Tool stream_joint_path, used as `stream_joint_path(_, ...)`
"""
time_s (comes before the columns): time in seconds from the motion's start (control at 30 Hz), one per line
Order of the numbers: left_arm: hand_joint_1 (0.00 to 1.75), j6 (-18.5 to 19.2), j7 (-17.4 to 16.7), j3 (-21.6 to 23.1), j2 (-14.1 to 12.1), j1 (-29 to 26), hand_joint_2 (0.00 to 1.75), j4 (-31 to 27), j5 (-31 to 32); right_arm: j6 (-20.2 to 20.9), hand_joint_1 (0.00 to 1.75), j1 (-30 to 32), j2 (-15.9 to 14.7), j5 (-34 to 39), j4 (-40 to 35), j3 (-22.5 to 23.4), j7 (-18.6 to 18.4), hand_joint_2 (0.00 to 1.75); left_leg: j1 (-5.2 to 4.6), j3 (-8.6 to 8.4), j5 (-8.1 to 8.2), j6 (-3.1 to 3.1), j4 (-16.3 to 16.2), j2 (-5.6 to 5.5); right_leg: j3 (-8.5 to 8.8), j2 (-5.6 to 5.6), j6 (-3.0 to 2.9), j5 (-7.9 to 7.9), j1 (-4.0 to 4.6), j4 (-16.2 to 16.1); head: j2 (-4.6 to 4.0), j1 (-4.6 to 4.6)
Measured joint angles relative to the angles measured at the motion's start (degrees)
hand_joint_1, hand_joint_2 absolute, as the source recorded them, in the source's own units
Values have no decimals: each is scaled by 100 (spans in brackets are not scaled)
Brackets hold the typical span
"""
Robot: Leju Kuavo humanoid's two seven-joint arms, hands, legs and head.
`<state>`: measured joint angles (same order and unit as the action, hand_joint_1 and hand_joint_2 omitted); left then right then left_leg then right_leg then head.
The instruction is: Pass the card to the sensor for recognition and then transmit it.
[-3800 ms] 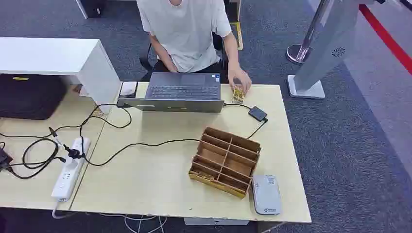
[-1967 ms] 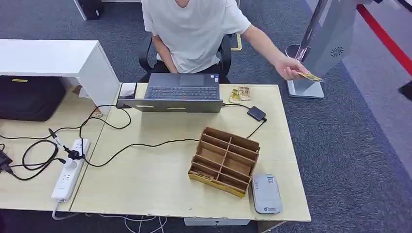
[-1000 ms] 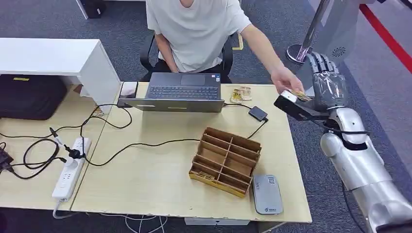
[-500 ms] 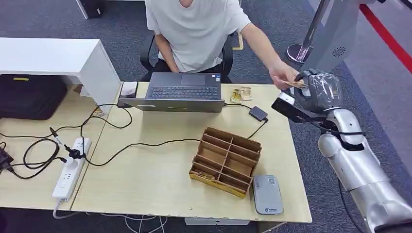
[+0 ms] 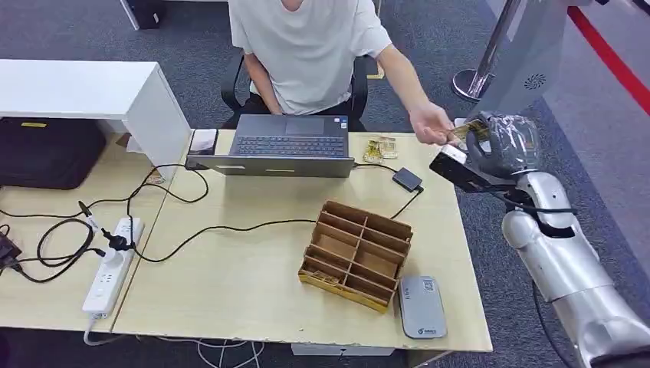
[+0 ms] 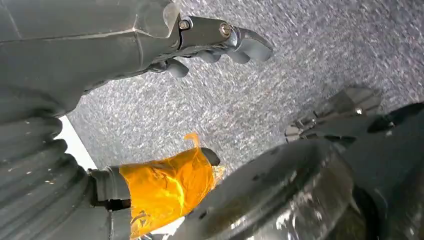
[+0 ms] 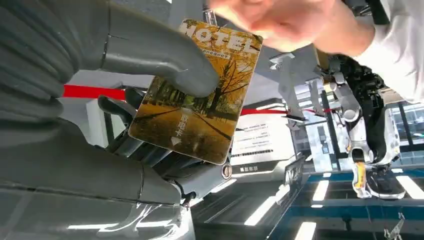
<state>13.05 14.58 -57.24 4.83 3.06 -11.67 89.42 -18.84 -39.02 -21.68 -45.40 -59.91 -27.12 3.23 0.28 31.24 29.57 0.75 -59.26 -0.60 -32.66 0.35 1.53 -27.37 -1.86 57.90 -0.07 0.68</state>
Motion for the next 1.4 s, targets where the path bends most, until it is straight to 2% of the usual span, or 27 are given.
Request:
stream_joint_path(0.13, 0, -142, -13, 0, 24, -3, 175, 0, -66, -94, 175, 29, 0, 57, -20, 7, 54, 175, 0, -5, 0, 0, -1, 0, -1, 0, 0, 0, 0, -1, 0, 0)
stream_joint_path(0.23, 0, -162, -46, 0, 31, -9, 175, 0, -155, -289, 175, 331, -101, 212, -263, 83, 221, 175, 0, -5, 0, 0, -2, -9, -1, -9, 0, -2, 1, -4, 0, -2)
stream_joint_path(0.33, 0, -212, -90, -7, 42, -44, 175, 0, -262, -485, 175, 1016, -316, 380, -790, 375, 435, 175, 1, 0, 3, 0, -2, -27, 2, -28, 0, -8, 1, -8, 0, -4)
stream_joint_path(0.47, 0, -251, -151, -48, 46, -108, 175, 0, -367, -675, 175, 2315, -518, 481, -1616, 978, 802, 175, 0, 11, 15, 4, -1, -31, 0, -30, 4, -18, 1, -10, 0, -2)
stream_joint_path(0.6, 0, -262, -181, -59, 46, -105, 175, 0, -385, -662, 175, 2993, -575, 464, -2115, 1401, 879, 175, 0, 10, 19, 1, 1, -11, -5, -13, 4, -19, 0, -10, 0, -2)
stream_joint_path(0.93, 0, -278, -184, -63, 46, -104, 175, 0, -407, -632, 175, 3351, -616, 448, -2503, 1705, 876, 175, 0, -5, 11, -5, 0, -6, -4, -9, -1, -12, 1, -9, 0, -2)
stream_joint_path(1.17, 0, -350, -253, -186, 87, -116, 175, 0, -516, -791, 175, 4632, -564, 476, -3151, 2129, 1215, 175, 1, 7, 23, -6, 2, -27, 0, -29, -5, -29, 1, -10, 0, -2)
stream_joint_path(1.4, 0, -428, -317, -240, 120, -114, 175, 0, -553, -826, 175, 5553, -308, 474, -3368, 2140, 1246, 175, 1, 4, 29, -5, 4, -18, -1, -21, -3, -35, 1, -9, 0, -2)
